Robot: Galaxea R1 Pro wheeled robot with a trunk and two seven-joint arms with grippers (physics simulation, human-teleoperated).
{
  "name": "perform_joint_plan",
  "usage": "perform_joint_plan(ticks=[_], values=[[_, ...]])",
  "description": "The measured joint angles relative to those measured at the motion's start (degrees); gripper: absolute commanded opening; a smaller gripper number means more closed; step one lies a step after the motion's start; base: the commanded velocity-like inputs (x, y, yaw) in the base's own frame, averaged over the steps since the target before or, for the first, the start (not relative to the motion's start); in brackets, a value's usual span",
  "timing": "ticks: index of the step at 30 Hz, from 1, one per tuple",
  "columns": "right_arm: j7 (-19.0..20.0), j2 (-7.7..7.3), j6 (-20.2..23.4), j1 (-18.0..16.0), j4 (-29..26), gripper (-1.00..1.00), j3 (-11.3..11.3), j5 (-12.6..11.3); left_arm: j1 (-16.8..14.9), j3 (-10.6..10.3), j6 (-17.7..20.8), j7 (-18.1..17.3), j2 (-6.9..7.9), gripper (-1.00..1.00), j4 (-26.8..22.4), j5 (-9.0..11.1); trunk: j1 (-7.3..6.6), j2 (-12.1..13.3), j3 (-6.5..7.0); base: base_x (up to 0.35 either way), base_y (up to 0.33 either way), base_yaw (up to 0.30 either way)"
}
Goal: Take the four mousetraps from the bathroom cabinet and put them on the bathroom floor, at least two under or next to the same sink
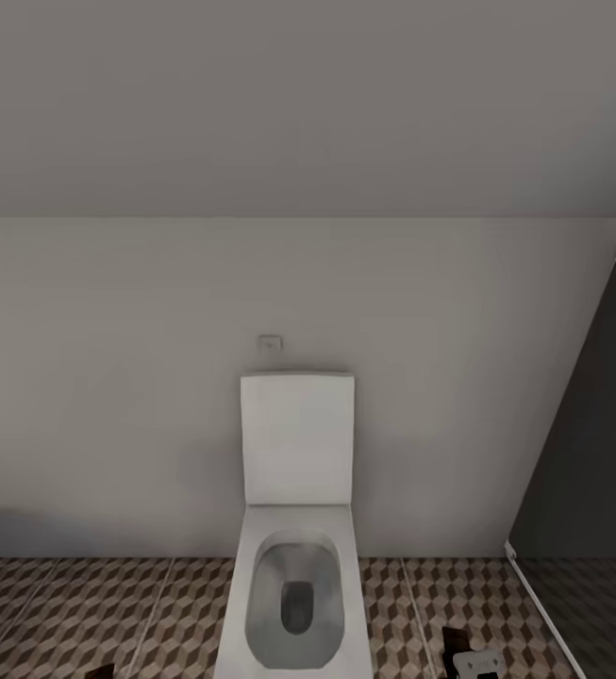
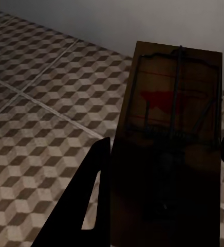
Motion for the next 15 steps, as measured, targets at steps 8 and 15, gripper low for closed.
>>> perform_joint_plan(ticks=[8,15], values=[[0.0,0.0,0.0,0.0,0.0,-1.0,0.0,0.0,0.0,0.0,0.0,-0.1,0.02,-1.0,0.0,0.0,0.45,-0.8,-0.36,0.0,0.0,-0.003],[0.0,0.0,0.1,0.0,0.0,-1.0,0.1,0.2,0.0,0.1,0.2,0.0,0.75,-1.0,-0.9,-0.1,1.76,-3.2,-1.43,0.0,0.0,0.0]])
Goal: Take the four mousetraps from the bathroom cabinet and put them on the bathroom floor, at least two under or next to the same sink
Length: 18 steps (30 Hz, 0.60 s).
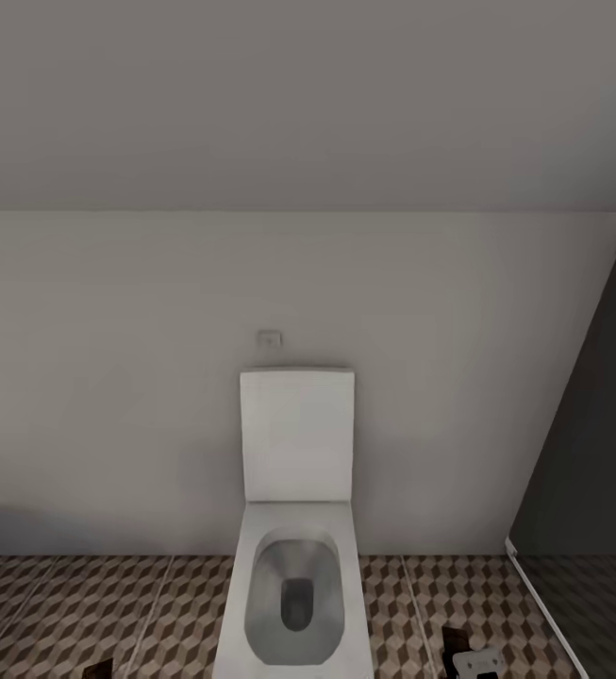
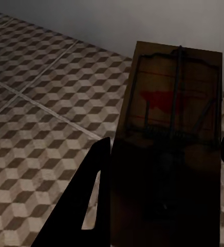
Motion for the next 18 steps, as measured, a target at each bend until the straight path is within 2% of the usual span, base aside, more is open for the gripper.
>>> perform_joint_plan(ticks=[4,6,7,9,12,13,14,15,18], values=[[-0.1,0.0,0.1,0.0,-0.1,-1.0,-0.1,0.2,-0.1,0.0,1.0,-0.1,2.95,-1.0,-6.7,-0.3,0.88,-1.6,-0.72,0.0,0.0,0.0],[-0.1,-0.01,0.1,0.0,-0.2,-1.0,-0.1,0.2,-0.2,0.0,2.4,0.0,3.73,-1.0,-8.6,-0.3,1.32,-2.4,-1.08,0.0,0.0,0.0],[-0.1,-0.01,0.0,0.0,-0.2,-1.0,-0.2,0.2,-0.4,0.0,4.4,0.1,4.06,-1.0,-9.9,-0.3,1.54,-2.8,-1.26,0.0,0.0,0.0],[-0.2,0.0,0.0,0.0,-2.2,-1.0,-0.1,0.2,-1.2,-0.1,12.5,0.3,6.23,-1.0,-16.2,-0.6,1.98,-3.6,-1.6,0.0,0.0,0.0],[-0.4,-0.04,1.4,-0.1,-4.1,-1.0,-0.2,0.1,-1.9,0.0,15.5,0.3,6.9,-1.0,-19.1,-0.7,2.64,-4.8,-2.15,0.0,0.0,0.0],[-1.0,-0.05,3.6,-0.1,-5.3,-1.0,-0.3,0.1,-2.5,0.0,18.9,0.4,6.94,-1.0,-19.5,-1.8,2.86,-5.2,-2.33,0.0,0.0,0.0],[-1.3,-0.06,4.4,-0.1,-5.7,-1.0,-0.3,0.1,-2.7,0.0,20.2,0.4,6.93,-1.0,-19.6,-2.3,3.08,-5.6,-2.51,0.0,0.0,0.0],[-1.9,-0.06,6.1,-0.1,-6.5,-1.0,-0.3,0.1,-3.0,0.0,23.3,1.2,6.94,-1.0,-19.8,-4.6,3.3,-6.0,-2.69,0.0,0.0,0.0],[-2.4,-0.03,7.5,-0.1,-7.3,-1.0,-0.2,0.1,-3.2,0.2,26.1,7.1,6.97,-1.0,-20.1,-8.6,3.95,-7.2,-3.23,0.0,0.0,0.0]])
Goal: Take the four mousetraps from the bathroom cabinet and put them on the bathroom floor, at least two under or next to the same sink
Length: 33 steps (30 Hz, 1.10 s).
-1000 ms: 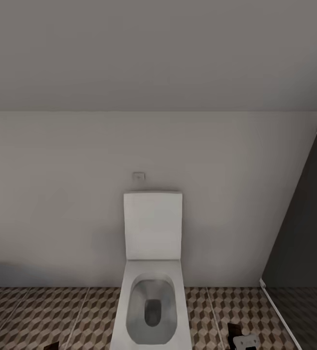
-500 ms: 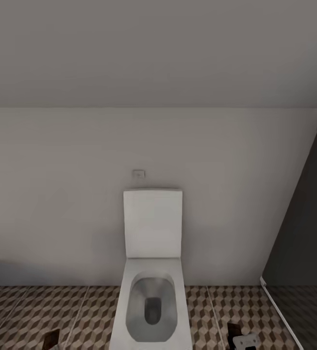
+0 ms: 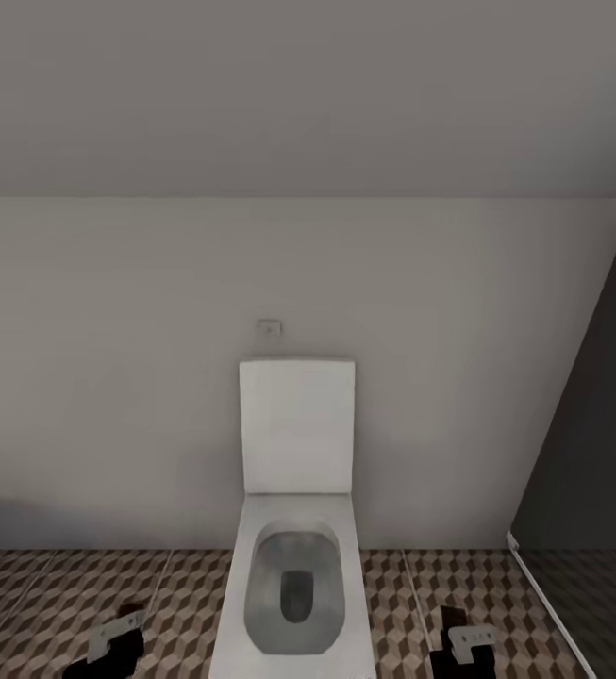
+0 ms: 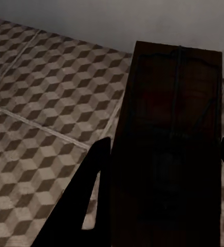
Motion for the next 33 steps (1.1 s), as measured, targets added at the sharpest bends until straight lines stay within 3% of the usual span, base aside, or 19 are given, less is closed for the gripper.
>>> perform_joint_plan(ticks=[2,6,11,22,30,33], values=[[-0.2,0.03,0.4,0.0,-0.2,-1.0,0.0,-0.1,-0.1,0.0,1.0,5.9,-0.15,-1.0,0.0,-1.3,0.44,-0.8,-0.36,0.0,0.0,0.0],[-3.5,0.04,0.6,0.0,-0.2,-1.0,-0.1,-0.3,-0.1,0.2,1.3,8.1,0.15,-1.0,0.7,-1.8,1.32,-2.4,-1.08,0.0,0.0,0.0],[-7.2,0.05,0.5,0.0,-0.2,-1.0,0.4,0.2,-0.1,0.2,0.8,8.6,0.3,-1.0,1.8,-1.9,2.42,-4.4,-1.98,0.0,0.0,0.0],[-7.4,-0.04,0.3,0.0,-0.2,-1.0,0.7,0.5,-0.1,-0.1,-4.7,8.2,-0.38,-1.0,2.1,-1.8,4.83,-8.8,-3.95,0.0,0.0,0.0],[-8.0,-0.15,10.5,0.0,-4.0,-1.0,0.5,0.4,-0.1,-0.1,-4.9,8.0,-0.49,-1.0,2.1,-1.7,6.59,-12.0,-5.38,0.0,0.0,0.0],[-8.0,-0.2,11.5,0.0,-5.3,-1.0,0.4,0.3,-0.1,0.0,-4.9,8.0,-0.4,-1.0,2.1,-1.7,7.25,-13.2,-5.93,0.0,0.0,0.0]])
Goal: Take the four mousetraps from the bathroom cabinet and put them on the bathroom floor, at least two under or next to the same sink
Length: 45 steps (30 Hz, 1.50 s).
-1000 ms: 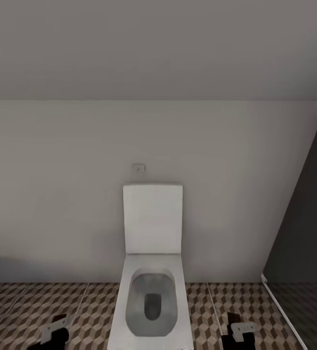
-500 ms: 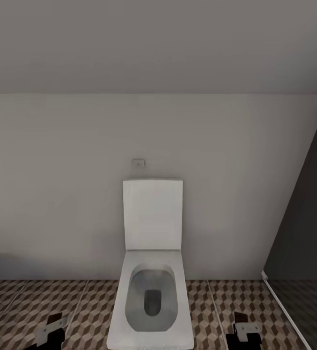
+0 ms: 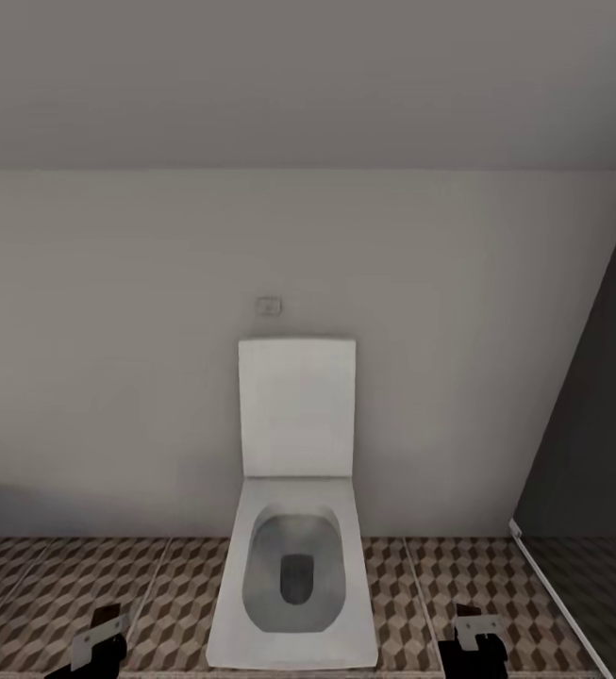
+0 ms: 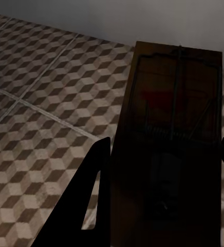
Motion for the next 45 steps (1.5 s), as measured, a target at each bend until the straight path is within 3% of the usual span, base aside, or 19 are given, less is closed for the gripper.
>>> perform_joint_plan(ticks=[45], values=[[0.0,-0.01,-0.1,0.0,-0.3,-1.0,0.3,0.2,0.0,0.0,-0.1,0.6,-0.12,-1.0,-0.4,0.0,9.89,-18.1,-8.08,0.022,0.0,0.0]])
